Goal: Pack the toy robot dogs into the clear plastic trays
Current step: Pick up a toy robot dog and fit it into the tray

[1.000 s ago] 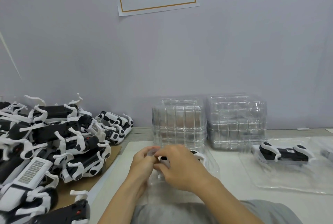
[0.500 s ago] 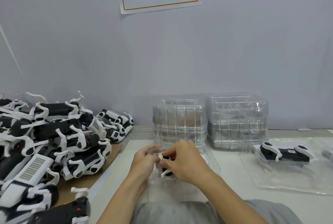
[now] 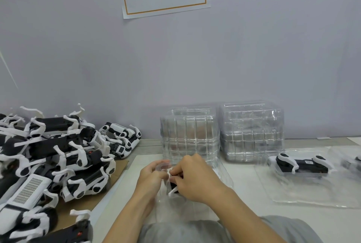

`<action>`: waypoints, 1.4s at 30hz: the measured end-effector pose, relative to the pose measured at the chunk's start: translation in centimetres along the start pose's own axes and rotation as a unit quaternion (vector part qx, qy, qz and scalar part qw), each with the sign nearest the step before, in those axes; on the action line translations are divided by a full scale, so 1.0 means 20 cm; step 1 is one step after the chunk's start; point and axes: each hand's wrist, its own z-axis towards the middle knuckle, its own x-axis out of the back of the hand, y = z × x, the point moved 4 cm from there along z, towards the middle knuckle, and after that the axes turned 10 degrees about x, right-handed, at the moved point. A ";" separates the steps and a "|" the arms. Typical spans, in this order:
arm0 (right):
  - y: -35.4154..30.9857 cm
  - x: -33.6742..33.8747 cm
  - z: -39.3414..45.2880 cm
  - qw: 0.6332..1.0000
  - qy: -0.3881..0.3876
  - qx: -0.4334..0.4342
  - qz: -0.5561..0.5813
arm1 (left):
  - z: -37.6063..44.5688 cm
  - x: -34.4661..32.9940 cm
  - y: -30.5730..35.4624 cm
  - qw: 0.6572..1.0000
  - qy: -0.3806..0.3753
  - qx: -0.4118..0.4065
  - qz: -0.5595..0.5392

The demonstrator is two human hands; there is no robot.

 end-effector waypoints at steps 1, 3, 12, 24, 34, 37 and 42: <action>0.00 0.00 0.00 1.000 -0.005 0.000 0.003 | 0.00 0.00 0.00 1.000 -0.002 -0.001 0.000; 0.02 0.01 0.00 1.000 -0.016 0.003 0.022 | 0.01 0.01 0.00 1.000 -0.002 -0.003 0.003; 0.29 0.22 -0.04 0.996 0.066 -0.047 0.047 | 0.05 0.01 -0.02 1.000 0.007 -0.005 0.010; 0.39 0.27 -0.12 0.994 0.006 -0.102 0.042 | 0.04 0.01 -0.02 1.000 0.003 -0.012 0.020; 0.38 0.23 -0.11 0.992 -0.004 -0.126 0.006 | 0.01 0.00 0.00 1.000 0.001 -0.019 0.017; 0.38 0.24 -0.10 0.992 -0.008 -0.126 0.015 | 0.01 0.00 -0.01 1.000 0.003 -0.018 0.022; 0.34 0.26 -0.09 0.993 -0.012 -0.099 -0.057 | 0.03 0.01 -0.02 1.000 0.007 -0.012 0.020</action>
